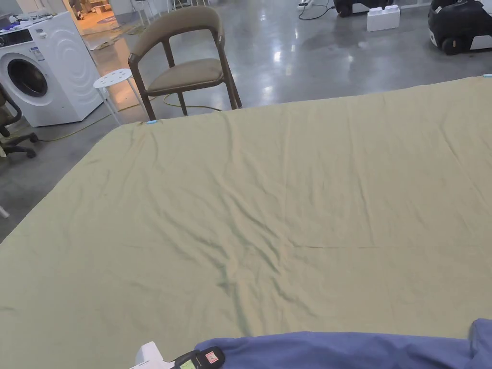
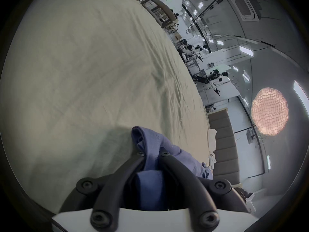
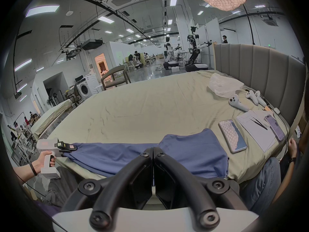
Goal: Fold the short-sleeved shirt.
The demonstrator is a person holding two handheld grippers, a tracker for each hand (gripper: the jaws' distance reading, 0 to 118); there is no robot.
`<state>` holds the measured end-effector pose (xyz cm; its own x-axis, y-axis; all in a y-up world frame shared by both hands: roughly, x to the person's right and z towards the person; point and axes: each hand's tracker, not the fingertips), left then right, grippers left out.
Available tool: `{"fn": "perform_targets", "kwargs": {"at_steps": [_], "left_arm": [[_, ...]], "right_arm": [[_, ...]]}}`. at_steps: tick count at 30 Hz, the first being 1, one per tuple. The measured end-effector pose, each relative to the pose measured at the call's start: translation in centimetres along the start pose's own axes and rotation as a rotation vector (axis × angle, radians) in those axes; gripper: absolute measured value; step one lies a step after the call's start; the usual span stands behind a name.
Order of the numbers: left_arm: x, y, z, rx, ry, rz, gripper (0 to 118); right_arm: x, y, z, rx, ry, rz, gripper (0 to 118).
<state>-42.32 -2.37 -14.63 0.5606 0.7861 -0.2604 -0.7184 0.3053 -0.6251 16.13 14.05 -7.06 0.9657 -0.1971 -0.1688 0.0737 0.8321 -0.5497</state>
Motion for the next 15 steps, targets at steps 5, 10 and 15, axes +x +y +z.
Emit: {"fn": "perform_targets", "kwargs": {"at_steps": [5,10,15], "left_arm": [[1.2,1.7,3.7,0.026,0.024,-0.069,3],[1.3,5.4,9.4,0.118,0.173,-0.199,3],[3.5,6.3,11.8,0.162,0.226,-0.271,3]], "right_arm": [[0.3,-0.3,0.0,-0.012,0.007,-0.019,0],[0.4,-0.6,-0.4,-0.024,0.016,-0.032,0],[0.4,-0.9,-0.7,-0.028,0.038,-0.054,0]]}}
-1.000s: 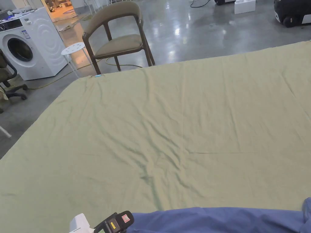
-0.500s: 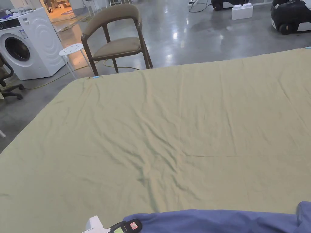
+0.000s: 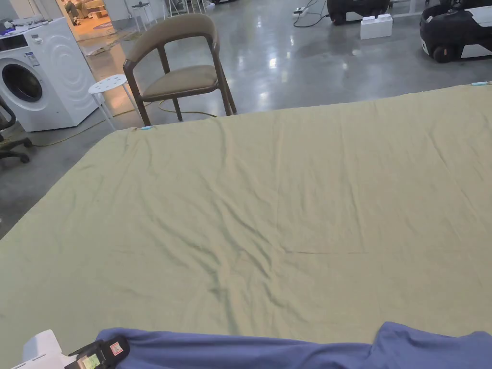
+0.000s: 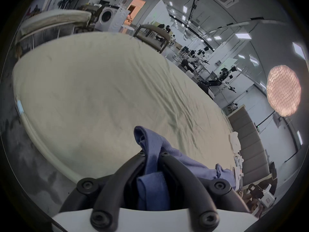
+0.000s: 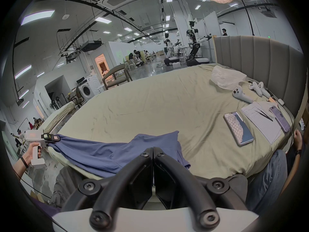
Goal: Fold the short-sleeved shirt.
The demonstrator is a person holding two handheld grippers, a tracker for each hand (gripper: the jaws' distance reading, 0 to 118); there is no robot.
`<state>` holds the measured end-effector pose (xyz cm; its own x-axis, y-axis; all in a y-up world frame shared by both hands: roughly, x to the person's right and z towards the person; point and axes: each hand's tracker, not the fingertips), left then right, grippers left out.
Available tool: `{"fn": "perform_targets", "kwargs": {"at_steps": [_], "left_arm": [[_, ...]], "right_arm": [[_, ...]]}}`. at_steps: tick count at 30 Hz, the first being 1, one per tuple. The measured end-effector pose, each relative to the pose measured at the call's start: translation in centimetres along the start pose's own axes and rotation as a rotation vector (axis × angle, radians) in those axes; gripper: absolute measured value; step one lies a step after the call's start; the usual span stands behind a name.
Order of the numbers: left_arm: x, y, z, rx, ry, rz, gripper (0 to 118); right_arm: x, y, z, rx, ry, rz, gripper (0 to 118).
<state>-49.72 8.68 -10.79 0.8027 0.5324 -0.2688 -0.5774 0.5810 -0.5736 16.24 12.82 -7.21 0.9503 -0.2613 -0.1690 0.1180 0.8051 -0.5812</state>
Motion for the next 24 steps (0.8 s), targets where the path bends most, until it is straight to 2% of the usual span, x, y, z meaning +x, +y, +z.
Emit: {"fn": "perform_targets", "kwargs": {"at_steps": [5,9,14,16,17,18,20,21,23,24], "left_arm": [[9.9,-5.8,-1.7,-0.075,-0.221,-0.039,3],[14.8,-9.3,-6.1,-0.159,-0.314,-0.013,3],[20.6,-13.4,-12.3,-0.329,-0.291,-0.167,4],[21.9,-14.5,-13.6,-0.342,-0.265,-0.183,5],[22.3,-14.7,-13.7,-0.342,-0.284,-0.184,12],[22.7,-14.8,-13.9,-0.360,-0.312,-0.190,24],[23.3,-14.7,-14.0,-0.363,-0.309,-0.198,68],[23.4,-14.4,-13.8,-0.346,-0.316,-0.230,68],[23.2,-13.6,-12.9,-0.291,-0.328,-0.245,79],[22.9,-13.2,-12.5,-0.270,-0.325,-0.231,77]], "right_arm": [[-0.3,0.0,-0.2,0.006,0.012,-0.027,0],[-0.3,0.2,0.4,0.012,-0.001,-0.019,0],[0.7,-0.2,1.8,0.015,-0.039,-0.026,0],[1.2,-0.6,2.4,0.009,-0.058,-0.040,0],[1.4,-0.8,2.6,0.003,-0.071,-0.053,0],[1.7,-1.1,2.7,0.000,-0.091,-0.066,0],[2.2,-1.4,2.8,-0.012,-0.089,-0.078,0],[2.3,-1.5,2.8,-0.015,-0.097,-0.083,0],[2.3,-1.5,2.8,-0.020,-0.095,-0.080,0],[2.3,-1.5,2.7,-0.021,-0.094,-0.079,0]]}}
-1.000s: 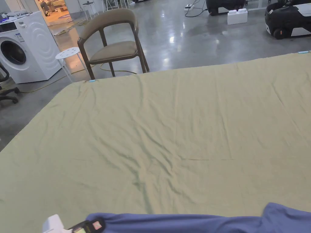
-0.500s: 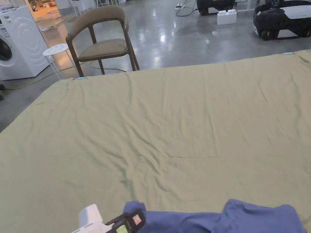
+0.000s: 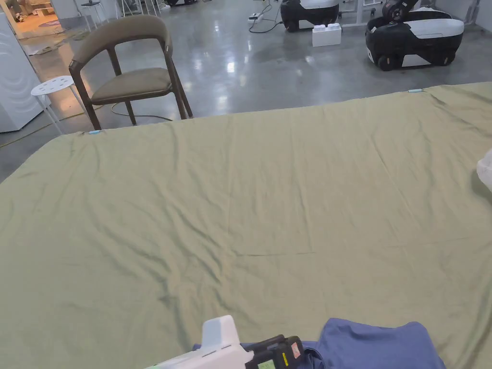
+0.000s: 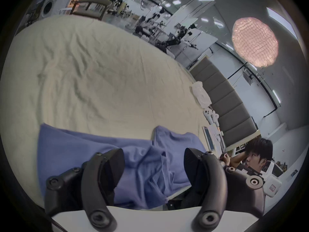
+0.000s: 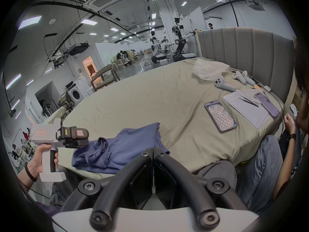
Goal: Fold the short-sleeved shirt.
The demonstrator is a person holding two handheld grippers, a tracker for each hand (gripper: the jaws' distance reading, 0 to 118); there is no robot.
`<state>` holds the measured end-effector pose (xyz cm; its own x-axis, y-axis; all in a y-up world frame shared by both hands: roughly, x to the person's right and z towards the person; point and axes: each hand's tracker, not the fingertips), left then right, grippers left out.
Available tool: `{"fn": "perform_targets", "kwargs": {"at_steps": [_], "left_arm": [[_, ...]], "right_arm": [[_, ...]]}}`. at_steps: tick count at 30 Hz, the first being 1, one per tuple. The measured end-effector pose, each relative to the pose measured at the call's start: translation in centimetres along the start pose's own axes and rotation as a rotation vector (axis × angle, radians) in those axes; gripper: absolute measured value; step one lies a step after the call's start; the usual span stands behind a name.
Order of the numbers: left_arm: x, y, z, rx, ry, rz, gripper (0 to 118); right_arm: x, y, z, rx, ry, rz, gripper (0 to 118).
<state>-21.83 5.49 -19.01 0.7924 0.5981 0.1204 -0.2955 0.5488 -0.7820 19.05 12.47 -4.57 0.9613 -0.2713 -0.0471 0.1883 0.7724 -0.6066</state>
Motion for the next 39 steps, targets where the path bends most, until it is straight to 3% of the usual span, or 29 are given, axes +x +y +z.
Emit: {"fn": "perform_targets", "kwargs": {"at_steps": [3,4,5,6,7,12,13,16,18,20,21,26,29,33,34,35,36,39], "left_arm": [[-1.5,0.0,1.6,0.054,0.018,0.113,70],[-2.0,-0.3,1.5,0.046,-0.005,0.152,57],[-2.4,-0.8,1.0,0.028,-0.043,0.192,25],[-2.3,-1.3,0.3,-0.005,-0.064,0.213,4],[-2.2,-1.8,-0.3,-0.018,-0.080,0.206,1],[-0.9,-5.1,-6.4,-0.241,-0.042,0.087,1],[-1.1,-5.5,-7.1,-0.249,0.006,0.073,1],[-0.8,-4.6,-6.1,-0.196,-0.033,0.138,3],[-1.2,-3.8,-3.7,-0.135,-0.033,0.092,21],[-2.4,-2.8,-0.6,-0.059,0.009,0.065,64],[-3.4,-2.4,1.0,-0.024,0.039,0.090,73],[-10.6,-1.8,8.3,0.116,0.106,0.274,77],[-12.6,-2.3,8.9,0.140,0.143,0.357,77],[-13.7,-3.8,4.9,0.054,-0.044,0.457,73],[-13.9,-4.4,3.8,0.048,-0.065,0.493,59],[-14.0,-4.7,3.2,0.043,-0.037,0.495,25],[-14.0,-4.9,2.9,0.051,-0.003,0.480,13],[-13.7,-5.1,4.0,0.109,-0.035,0.486,6]], "right_arm": [[-0.1,0.1,-0.3,0.008,0.008,-0.004,0],[-0.1,0.2,-0.5,0.009,0.015,-0.010,0],[-0.2,0.1,-0.7,0.009,0.020,-0.016,0],[-0.3,0.1,-0.9,0.005,0.026,-0.022,0],[-0.4,0.1,-1.0,0.001,0.028,-0.023,0],[-1.2,0.0,-0.8,-0.008,0.038,-0.010,0],[-1.2,-0.1,-0.8,-0.010,0.037,-0.007,0],[-1.1,-0.2,-0.8,-0.019,0.028,0.000,0],[-0.8,-0.3,-1.0,-0.024,0.032,-0.017,0],[-0.7,-0.3,-1.2,-0.031,0.039,-0.031,0],[-0.7,-0.3,-1.3,-0.030,0.039,-0.032,0],[-1.1,-0.2,-2.1,-0.036,0.045,-0.045,0],[-1.3,-0.1,-2.5,-0.040,0.053,-0.048,0],[-1.5,0.0,-2.3,-0.036,0.057,-0.044,0],[-1.5,0.0,-2.3,-0.034,0.057,-0.045,0],[-1.5,0.0,-2.1,-0.033,0.056,-0.044,0],[-1.4,0.0,-1.9,-0.030,0.052,-0.041,0],[-0.9,-0.2,-1.6,-0.028,0.038,-0.053,0]]}}
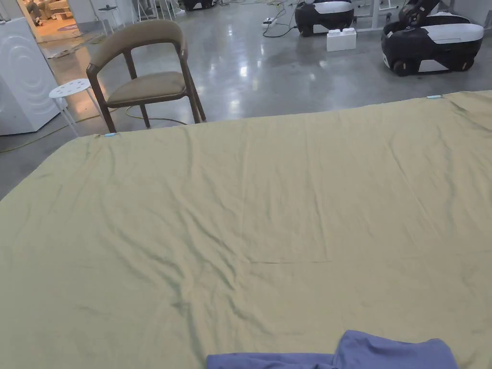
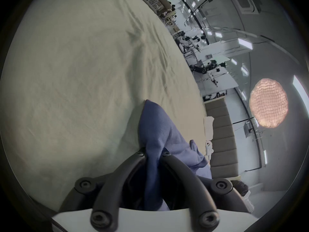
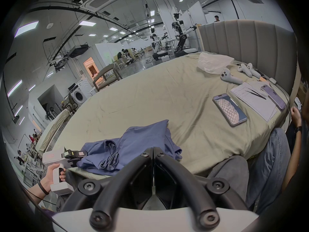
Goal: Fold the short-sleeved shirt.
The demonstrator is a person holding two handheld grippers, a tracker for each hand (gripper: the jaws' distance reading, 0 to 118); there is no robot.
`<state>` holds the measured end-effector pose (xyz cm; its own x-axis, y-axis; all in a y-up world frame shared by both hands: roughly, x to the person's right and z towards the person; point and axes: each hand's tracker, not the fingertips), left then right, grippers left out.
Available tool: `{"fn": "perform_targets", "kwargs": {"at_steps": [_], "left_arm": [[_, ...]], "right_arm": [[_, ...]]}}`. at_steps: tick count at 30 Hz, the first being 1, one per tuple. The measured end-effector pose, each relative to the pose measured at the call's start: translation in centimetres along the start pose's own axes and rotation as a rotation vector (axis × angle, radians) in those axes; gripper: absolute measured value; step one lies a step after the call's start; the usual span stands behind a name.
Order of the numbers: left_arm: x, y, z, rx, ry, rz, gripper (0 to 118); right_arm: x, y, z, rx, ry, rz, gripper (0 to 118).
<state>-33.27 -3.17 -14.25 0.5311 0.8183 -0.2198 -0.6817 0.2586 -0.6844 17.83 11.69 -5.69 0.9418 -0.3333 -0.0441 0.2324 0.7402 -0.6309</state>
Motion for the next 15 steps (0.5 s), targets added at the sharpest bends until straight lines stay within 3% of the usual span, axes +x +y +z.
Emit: {"fn": "perform_targets", "kwargs": {"at_steps": [3,6,11,15], "left_arm": [[1.2,0.3,2.1,0.115,0.053,-0.055,5],[2.0,1.9,5.1,0.153,0.009,-0.026,5],[5.3,4.7,11.5,0.200,0.181,-0.305,5],[9.8,3.7,10.1,0.228,0.127,-0.336,5]], "right_arm": [[0.7,-0.2,0.0,-0.006,-0.004,-0.025,0],[0.8,0.0,-0.2,-0.005,-0.004,-0.033,0],[1.1,0.1,-0.8,-0.005,0.011,-0.035,0],[0.9,0.1,-1.0,0.002,0.021,-0.035,0]]}}
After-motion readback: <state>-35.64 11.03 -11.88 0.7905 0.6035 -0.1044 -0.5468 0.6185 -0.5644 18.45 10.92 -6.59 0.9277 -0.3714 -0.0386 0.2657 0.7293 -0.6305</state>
